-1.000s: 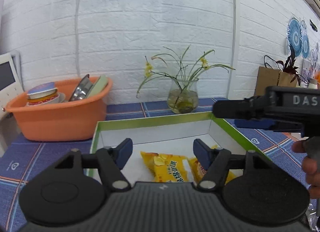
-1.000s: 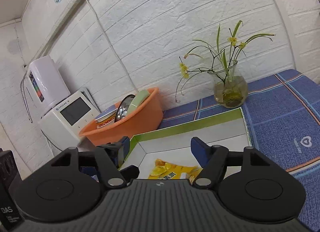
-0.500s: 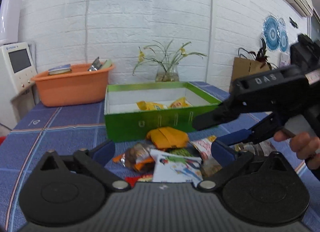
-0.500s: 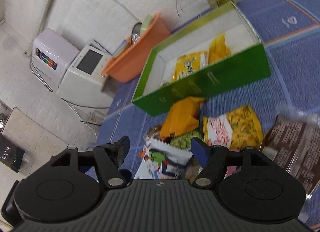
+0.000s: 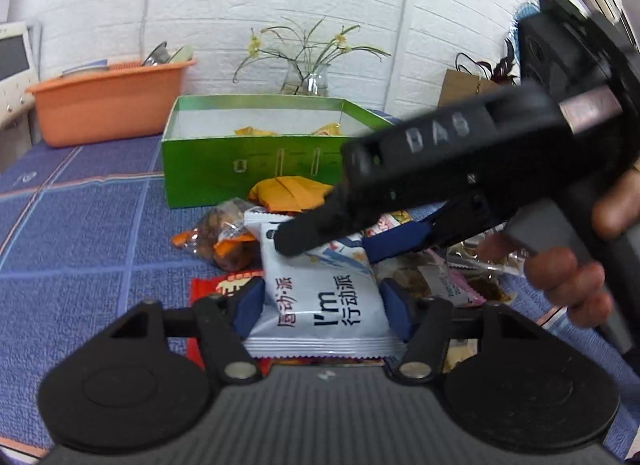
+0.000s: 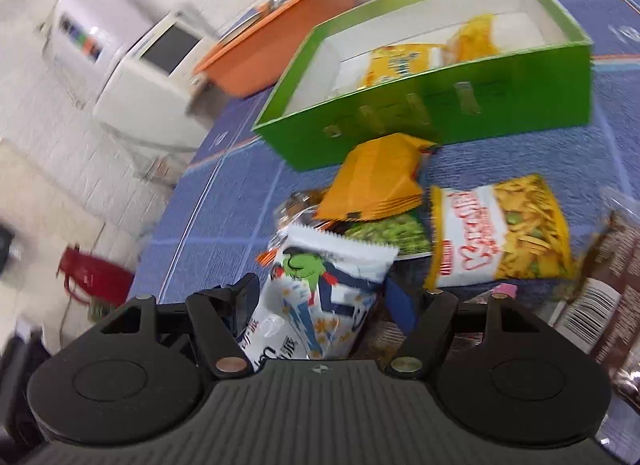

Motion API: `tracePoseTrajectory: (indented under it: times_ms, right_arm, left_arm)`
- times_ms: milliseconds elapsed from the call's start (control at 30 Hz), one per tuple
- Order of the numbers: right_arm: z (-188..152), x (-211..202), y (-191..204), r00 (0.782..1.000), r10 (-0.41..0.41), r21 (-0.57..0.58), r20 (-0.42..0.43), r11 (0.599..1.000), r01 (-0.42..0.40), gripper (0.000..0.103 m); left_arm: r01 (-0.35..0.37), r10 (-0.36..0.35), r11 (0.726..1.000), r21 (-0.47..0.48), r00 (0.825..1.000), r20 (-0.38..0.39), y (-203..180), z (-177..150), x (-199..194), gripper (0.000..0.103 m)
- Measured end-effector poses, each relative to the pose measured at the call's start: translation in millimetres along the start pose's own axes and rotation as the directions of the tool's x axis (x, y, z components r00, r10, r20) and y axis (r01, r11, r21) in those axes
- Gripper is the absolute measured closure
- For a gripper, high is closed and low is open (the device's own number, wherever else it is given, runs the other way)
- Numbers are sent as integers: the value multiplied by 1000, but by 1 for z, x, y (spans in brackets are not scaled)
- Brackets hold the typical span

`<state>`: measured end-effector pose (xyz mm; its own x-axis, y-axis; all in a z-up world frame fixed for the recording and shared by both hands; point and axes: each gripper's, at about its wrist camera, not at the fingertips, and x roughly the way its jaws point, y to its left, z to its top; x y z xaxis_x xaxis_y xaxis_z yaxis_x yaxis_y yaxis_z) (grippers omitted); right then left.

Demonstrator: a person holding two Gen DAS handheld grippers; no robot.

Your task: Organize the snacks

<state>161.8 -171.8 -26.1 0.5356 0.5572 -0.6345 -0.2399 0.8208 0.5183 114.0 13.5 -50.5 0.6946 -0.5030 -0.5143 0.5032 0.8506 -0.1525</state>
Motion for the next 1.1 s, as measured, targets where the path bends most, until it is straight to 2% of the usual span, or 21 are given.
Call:
tracePoseTrajectory:
  times_ms: [100, 200, 400, 633, 733, 867, 1000, 1100]
  right_arm:
    - [-6, -10, 1, 998, 24, -22, 54, 999, -23, 32]
    - [-7, -24, 3, 993, 78, -18, 94, 997, -76, 40]
    - [-7, -47, 21, 973, 128, -103, 190, 989, -110, 43]
    - [3, -32, 24, 964, 180, -124, 198, 980, -158, 45]
    - [28, -30, 26, 954, 189, -152, 231, 976, -157, 45]
    - [70, -38, 16, 921, 190, -166, 340, 976, -140, 45]
    - [100, -44, -8, 884, 126, -175, 450, 983, -52, 45]
    - [111, -40, -36, 876, 84, -144, 476, 989, -17, 45]
  left_arm:
    - [-27, 27, 1000, 1, 1000, 6, -2, -2, -7, 47]
    - [-25, 25, 1000, 2, 999, 41, -6, 1, -23, 48]
    - [-50, 46, 998, 30, 990, 133, -15, 7, -48, 49]
    - [-104, 101, 994, 12, 983, 154, -8, 13, -48, 49]
    - [-129, 125, 992, 14, 977, 174, -1, 34, -38, 49]
    - [-136, 122, 989, 48, 965, 234, 5, 84, -15, 48]
    - [-60, 50, 997, 37, 971, 235, 7, 130, 26, 48]
    - [-13, 4, 999, 45, 979, 202, 5, 147, 60, 48]
